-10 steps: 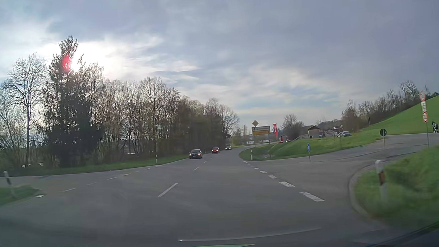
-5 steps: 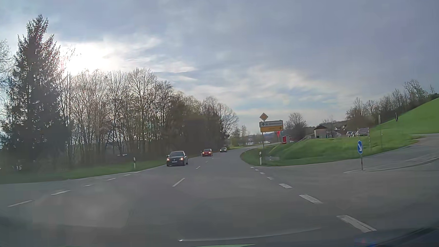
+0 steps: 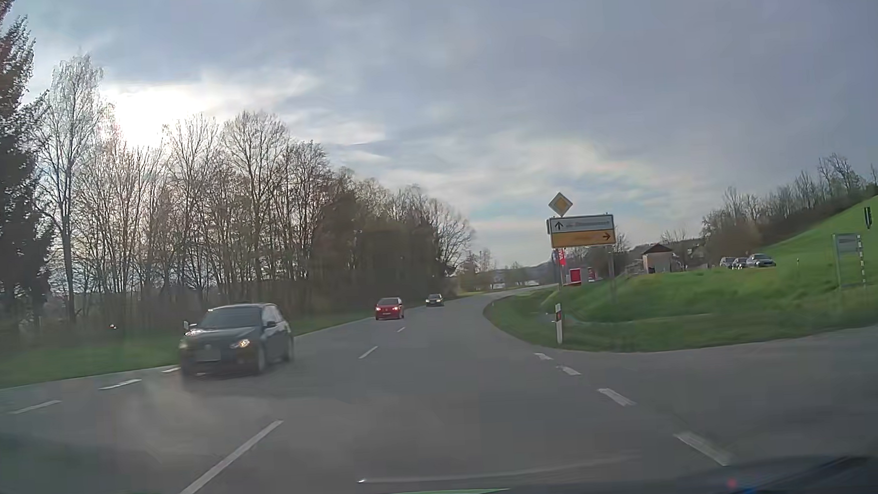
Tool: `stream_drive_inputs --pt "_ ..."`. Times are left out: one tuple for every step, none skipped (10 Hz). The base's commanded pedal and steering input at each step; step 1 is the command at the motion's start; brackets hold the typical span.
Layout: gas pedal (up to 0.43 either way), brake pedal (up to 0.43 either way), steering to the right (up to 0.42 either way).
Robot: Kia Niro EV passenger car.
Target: Follow the waypoints while adhering to traffic rules and regulations
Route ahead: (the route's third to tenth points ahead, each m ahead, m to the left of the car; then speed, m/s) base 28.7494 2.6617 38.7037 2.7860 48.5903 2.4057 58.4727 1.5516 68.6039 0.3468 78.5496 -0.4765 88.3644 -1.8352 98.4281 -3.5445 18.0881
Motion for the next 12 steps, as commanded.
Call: stream_drive_inputs --pt "0.130 0.000 0.003" --pt "0.138 0.000 0.003" --pt "0.138 0.000 0.004" --pt "0.138 0.000 0.004" --pt "0.138 0.000 0.004" --pt "0.138 0.000 0.004" --pt "0.138 0.000 0.005" --pt "0.138 0.000 0.005" --pt "0.138 0.000 0.005" --pt "0.138 0.000 0.006" --pt "0.138 0.000 0.007" --pt "0.138 0.000 0.008"
